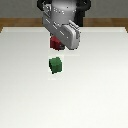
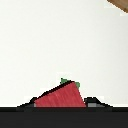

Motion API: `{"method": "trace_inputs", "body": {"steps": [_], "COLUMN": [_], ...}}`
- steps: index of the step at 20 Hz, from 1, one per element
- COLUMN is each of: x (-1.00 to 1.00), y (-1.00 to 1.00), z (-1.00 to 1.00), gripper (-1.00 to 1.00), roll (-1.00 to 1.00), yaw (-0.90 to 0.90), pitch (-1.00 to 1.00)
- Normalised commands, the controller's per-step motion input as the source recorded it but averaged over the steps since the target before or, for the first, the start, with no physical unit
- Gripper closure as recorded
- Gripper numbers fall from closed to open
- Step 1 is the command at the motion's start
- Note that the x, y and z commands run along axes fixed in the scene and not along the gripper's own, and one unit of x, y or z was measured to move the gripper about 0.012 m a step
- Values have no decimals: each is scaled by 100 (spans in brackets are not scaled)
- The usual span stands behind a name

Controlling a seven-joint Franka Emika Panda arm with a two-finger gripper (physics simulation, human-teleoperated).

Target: Place the red cube on top of the green cube.

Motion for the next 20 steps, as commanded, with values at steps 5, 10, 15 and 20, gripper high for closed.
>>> {"method": "trace_inputs", "body": {"steps": [5, 10, 15, 20], "x": [0, 0, -20, 0], "y": [20, -20, 0, 0], "z": [0, 0, -20, -60], "gripper": [100, 100, 100, 100], "roll": [0, 0, 0, 0], "yaw": [0, 0, 0, 0], "pitch": [0, 0, 0, 0]}}
